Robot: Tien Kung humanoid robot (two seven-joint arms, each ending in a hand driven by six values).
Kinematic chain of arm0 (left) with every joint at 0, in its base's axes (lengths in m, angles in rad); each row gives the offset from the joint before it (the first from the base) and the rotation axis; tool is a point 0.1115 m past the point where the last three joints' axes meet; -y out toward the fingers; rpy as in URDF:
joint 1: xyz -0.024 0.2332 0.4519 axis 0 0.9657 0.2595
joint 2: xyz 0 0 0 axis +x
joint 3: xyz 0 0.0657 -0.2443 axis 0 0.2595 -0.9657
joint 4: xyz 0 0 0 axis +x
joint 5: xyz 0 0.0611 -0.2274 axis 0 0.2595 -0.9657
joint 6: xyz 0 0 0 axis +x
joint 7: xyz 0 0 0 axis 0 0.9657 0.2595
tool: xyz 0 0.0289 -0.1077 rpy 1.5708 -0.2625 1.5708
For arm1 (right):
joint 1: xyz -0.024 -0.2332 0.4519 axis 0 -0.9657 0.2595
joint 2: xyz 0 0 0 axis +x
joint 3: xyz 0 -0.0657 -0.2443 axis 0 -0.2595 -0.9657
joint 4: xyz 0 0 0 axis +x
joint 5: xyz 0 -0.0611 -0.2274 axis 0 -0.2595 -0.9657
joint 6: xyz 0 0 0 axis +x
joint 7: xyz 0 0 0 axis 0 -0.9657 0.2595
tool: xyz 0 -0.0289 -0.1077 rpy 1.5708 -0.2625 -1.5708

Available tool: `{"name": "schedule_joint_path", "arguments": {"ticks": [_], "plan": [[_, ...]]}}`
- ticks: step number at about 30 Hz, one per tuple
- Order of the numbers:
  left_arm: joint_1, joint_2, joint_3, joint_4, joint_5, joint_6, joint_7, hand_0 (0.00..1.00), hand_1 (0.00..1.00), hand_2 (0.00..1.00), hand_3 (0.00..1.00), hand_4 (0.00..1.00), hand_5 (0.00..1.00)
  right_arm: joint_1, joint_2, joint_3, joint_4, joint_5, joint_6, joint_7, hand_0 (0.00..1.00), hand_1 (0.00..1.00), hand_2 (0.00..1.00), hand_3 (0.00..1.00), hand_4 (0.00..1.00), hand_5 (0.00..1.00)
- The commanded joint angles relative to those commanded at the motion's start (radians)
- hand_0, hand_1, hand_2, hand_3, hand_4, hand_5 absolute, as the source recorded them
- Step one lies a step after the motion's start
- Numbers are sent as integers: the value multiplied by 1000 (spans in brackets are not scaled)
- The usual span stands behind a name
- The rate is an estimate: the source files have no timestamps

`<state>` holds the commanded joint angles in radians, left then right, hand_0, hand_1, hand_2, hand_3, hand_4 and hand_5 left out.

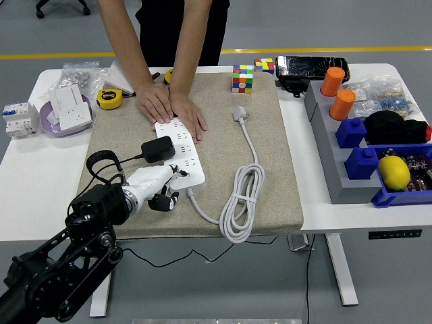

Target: Pick up the plug,place it near the board,insert it into the board,press the button

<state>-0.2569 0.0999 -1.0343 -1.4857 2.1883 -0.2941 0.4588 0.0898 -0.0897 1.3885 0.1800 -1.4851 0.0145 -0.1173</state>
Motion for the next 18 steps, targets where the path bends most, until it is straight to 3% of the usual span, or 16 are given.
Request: {"name": "schedule_joint_path", "arguments": {"ticks": [7, 10, 11, 16, 17, 18], "plan": [[-5, 0, -51, -8, -66, 86, -77, 179, 32, 136, 580, 442, 69, 1, 1, -2, 0, 2, 0, 0, 818, 745, 741, 757, 998, 797], [-7, -12, -86, 11, -148, 176, -171, 179, 32, 136, 580, 442, 69, 0, 1, -2, 0, 2, 0, -1, 818, 745, 741, 757, 998, 797], [-9, -16, -96, 20, -174, 206, -205, 324, 290, 297, 366, 741, 2, 0, 1, -3, 0, 2, 0, -1, 819, 745, 741, 757, 998, 797], [-19, -40, -135, 91, -375, 360, -384, 324, 290, 297, 366, 741, 2, -1, 2, -4, 0, 2, 1, -1, 819, 745, 741, 757, 998, 797], [-23, -43, -139, 106, -414, 376, -411, 579, 663, 531, 349, 870, 117, -2, 2, -4, 0, 3, 0, -1, 819, 745, 741, 757, 998, 797], [-28, -46, -142, 122, -460, 386, -434, 579, 663, 531, 349, 870, 117, -2, 2, -4, 0, 3, 0, -1, 819, 745, 741, 757, 998, 797]]}}
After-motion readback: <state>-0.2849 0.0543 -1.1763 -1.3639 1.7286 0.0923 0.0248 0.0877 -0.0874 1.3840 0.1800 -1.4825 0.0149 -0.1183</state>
